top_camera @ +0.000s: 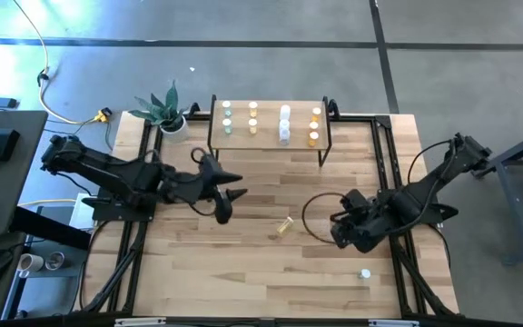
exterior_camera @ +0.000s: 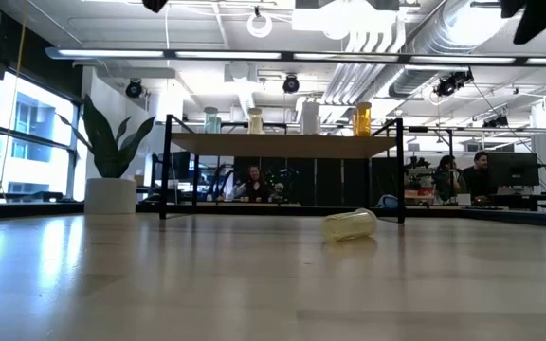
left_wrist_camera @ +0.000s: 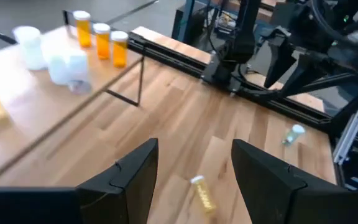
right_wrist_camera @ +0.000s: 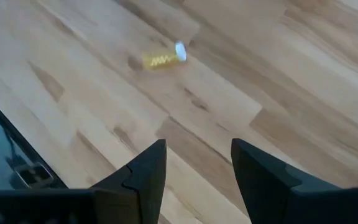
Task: Pick and place medicine bottles onto shelf by color
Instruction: Put the yellow pill bottle aligned with the other yellow pill bottle on the shelf
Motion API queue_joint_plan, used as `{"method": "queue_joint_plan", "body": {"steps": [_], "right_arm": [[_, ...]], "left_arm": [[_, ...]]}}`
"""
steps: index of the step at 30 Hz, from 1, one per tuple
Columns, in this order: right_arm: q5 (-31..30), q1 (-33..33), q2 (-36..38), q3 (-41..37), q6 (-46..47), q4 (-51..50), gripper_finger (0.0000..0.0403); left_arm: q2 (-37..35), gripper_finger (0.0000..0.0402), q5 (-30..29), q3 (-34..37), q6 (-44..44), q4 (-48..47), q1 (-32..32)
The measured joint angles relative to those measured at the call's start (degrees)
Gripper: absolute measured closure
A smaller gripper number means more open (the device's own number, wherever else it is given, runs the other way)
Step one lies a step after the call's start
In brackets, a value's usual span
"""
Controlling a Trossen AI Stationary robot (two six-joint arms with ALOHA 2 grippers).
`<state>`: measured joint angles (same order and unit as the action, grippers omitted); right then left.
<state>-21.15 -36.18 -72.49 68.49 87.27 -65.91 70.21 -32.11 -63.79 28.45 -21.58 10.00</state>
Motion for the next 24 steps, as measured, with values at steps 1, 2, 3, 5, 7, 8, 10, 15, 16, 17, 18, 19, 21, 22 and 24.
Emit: {"method": "queue_joint_plan", "body": {"steps": [1,2,3,5,7,8,10,15,16,17,18,19,21,22,24], "right_arm": [[0.22,-0.79,-0.51,0.00,-0.15,-0.14,0.0231],[0.72,-1.61,-0.98,0.00,-0.16,-0.43,0.0231],[1.79,-2.21,-1.40,0.00,-0.15,-0.57,0.0231],[4.16,-3.60,-2.32,0.00,0.36,-0.48,0.0231],[5.33,-5.11,-3.04,0.00,2.02,-0.43,0.0231],[5.27,-5.91,-3.44,0.00,3.14,-0.42,0.0231],[4.78,-7.59,-4.28,0.00,5.61,-0.44,0.0231],[2.97,-11.18,-5.98,0.00,10.84,-0.48,0.0231],[2.42,-11.69,-6.25,0.00,11.79,-0.48,0.0231],[1.91,-12.17,-6.57,0.00,12.77,-0.52,0.0231],[1.78,-12.62,-6.92,0.00,13.36,-0.56,0.0231],[1.79,-12.93,-7.27,0.00,13.85,-0.58,0.0231],[1.77,-13.42,-7.79,0.00,14.50,-0.75,0.0231],[1.77,-13.53,-8.06,0.00,14.50,-0.75,0.0231],[1.77,-13.53,-8.54,0.00,14.50,-0.80,0.0231]], "left_arm": [[0.96,0.0208,-0.01,-0.01,0.65,0.51,0.32],[1.79,0.0208,0.00,-0.04,1.28,0.55,0.66],[2.53,0.0208,0.05,-0.02,1.89,0.30,0.98],[4.16,0.0208,-0.03,-0.03,3.04,0.87,1.63],[5.90,0.0208,0.18,-0.04,3.56,1.28,2.22],[6.68,0.0208,0.52,0.02,3.78,1.29,2.52],[8.32,0.0208,1.54,-0.04,3.93,3.45,2.77],[12.92,0.0208,4.39,-0.02,3.95,8.37,2.87],[13.84,0.0208,4.56,-0.02,3.95,9.35,2.87],[14.88,0.0208,4.72,-0.02,3.95,10.39,2.87],[15.95,0.0208,4.89,-0.02,3.95,11.38,2.85],[17.02,0.0208,4.91,-0.02,3.95,12.21,2.85],[19.15,0.0208,4.90,-0.02,3.94,13.67,2.85],[20.13,0.0208,4.80,-0.02,3.95,14.17,2.85],[22.53,0.0208,4.34,-0.04,3.95,15.77,2.75]]}}
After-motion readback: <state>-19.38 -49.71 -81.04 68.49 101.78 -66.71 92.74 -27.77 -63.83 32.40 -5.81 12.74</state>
